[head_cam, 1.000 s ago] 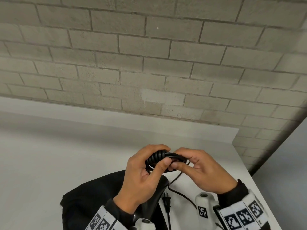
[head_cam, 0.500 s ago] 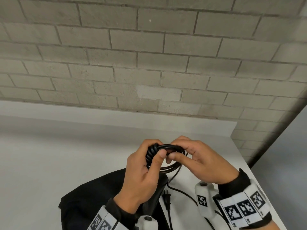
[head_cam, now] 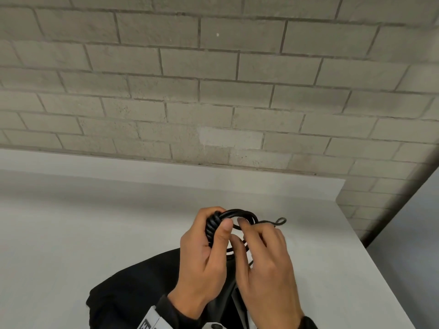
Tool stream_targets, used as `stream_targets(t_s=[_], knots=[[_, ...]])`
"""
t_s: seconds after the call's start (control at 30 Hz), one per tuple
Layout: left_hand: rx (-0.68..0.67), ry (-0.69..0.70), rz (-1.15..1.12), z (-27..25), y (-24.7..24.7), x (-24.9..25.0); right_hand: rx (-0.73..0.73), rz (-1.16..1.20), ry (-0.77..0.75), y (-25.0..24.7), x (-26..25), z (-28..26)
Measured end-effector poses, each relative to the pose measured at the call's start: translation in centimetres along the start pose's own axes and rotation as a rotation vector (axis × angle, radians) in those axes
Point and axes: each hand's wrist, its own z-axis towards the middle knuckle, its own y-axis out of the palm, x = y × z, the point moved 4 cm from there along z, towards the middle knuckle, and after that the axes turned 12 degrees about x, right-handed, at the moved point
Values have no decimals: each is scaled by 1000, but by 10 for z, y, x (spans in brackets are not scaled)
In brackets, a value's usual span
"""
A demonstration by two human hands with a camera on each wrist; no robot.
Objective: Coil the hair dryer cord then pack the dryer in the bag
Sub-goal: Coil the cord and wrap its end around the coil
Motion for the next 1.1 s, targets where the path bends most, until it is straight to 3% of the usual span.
stream_targets(t_s=[0.07, 0.17, 0.3, 0.37, 0.47, 0.53, 0.63, 0.77, 0.8, 0.83, 0.97, 1.03, 1.1], knots=[[5, 12, 20, 0, -1, 0, -77, 34, 67, 1, -1, 4], [31, 59, 90, 4, -4, -2, -299, 182, 333, -3, -5, 13], [47, 106, 134, 3, -4, -1, -575, 650, 674, -16, -7, 28], [75, 98, 148, 4, -6, -3, -564, 671, 590, -21, -2, 27], [112, 67, 138, 8, -10, -8, -376, 415, 370, -25, 4, 15], [111, 71, 138, 9, -10, -7, -280, 374, 312, -26, 1, 7], [83, 78, 131, 7, -9, -5, -257, 489, 524, -26, 1, 4], [79, 97, 154, 7, -10, -6, -409, 1029, 975, -28, 6, 4], [82, 103, 157, 7, -10, -5, -424, 1100, 1026, -30, 8, 3], [88, 101, 159, 8, -11, -5, -444, 1106, 994, -32, 9, 2], [132, 58, 128, 12, -16, -11, -439, 651, 493, -35, 16, -12], [147, 44, 114, 13, -17, -13, -428, 655, 460, -30, 17, -25], [136, 53, 107, 11, -15, -12, -399, 782, 554, -23, 18, -36]])
